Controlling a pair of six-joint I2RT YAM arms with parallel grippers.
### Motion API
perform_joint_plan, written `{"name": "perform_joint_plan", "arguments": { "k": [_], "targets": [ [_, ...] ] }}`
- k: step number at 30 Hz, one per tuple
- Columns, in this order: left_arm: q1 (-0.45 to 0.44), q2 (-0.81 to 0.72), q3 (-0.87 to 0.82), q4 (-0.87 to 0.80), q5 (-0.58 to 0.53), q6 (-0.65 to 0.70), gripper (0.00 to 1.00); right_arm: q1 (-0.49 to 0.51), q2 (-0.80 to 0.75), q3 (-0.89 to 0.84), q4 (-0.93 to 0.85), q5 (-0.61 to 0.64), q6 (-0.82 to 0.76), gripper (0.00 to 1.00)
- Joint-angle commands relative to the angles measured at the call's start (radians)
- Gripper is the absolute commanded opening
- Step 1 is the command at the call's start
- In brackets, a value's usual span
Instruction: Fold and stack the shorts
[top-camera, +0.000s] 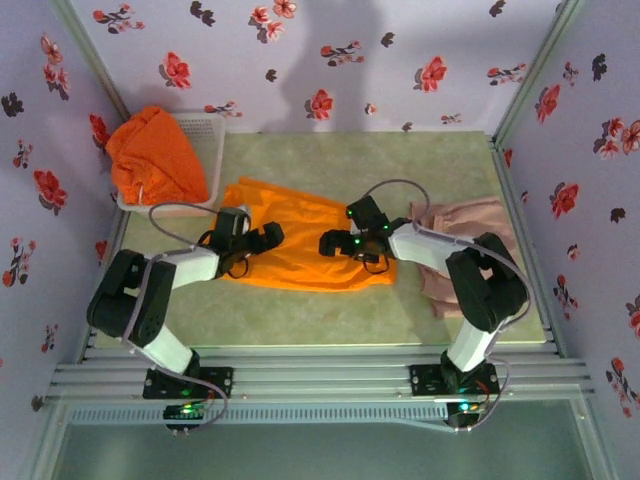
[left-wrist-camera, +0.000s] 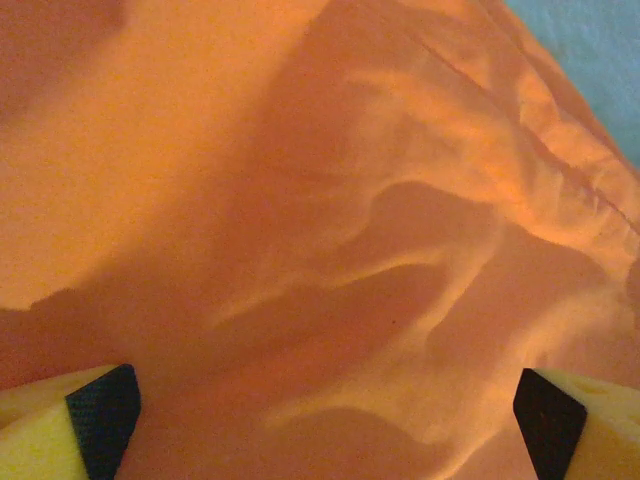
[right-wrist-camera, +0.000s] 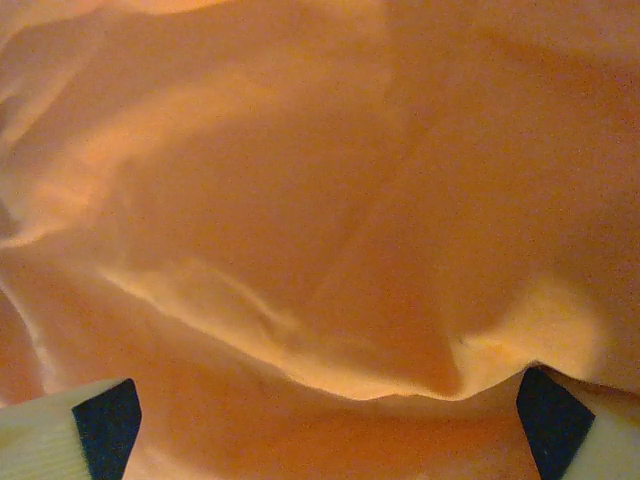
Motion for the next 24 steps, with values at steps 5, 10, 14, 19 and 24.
{"name": "perform_joint_plan", "arguments": {
  "k": [5, 10, 14, 19, 24],
  "targets": [
    [-0.092, -0.149, -0.215, -0.024, -0.171, -0.151, 0.99, -0.037, 0.079, 0.119, -0.201, 0.062, -0.149, 0.99],
    [-0.196, -0.347, -0.282, -0.174, -0.305, -0.233, 0.99, -0.067, 0.113, 0.165, -0.305, 0.073, -0.261, 0.99],
    [-0.169, -0.554, -0.163, -0.392, -0.353, -0.149, 1.0, -0.069, 0.125, 0.183, -0.348, 0.072, -0.324, 0.99],
    [-0.05, -0.539, 0.005, -0.447, -0.231, -0.043, 1.0, -0.069, 0.123, 0.179, -0.334, 0.057, -0.323, 0.99],
    [-0.007, -0.382, 0.093, -0.341, -0.074, -0.012, 0.99, -0.069, 0.119, 0.18, -0.305, 0.03, -0.3, 0.99]
  ]
}}
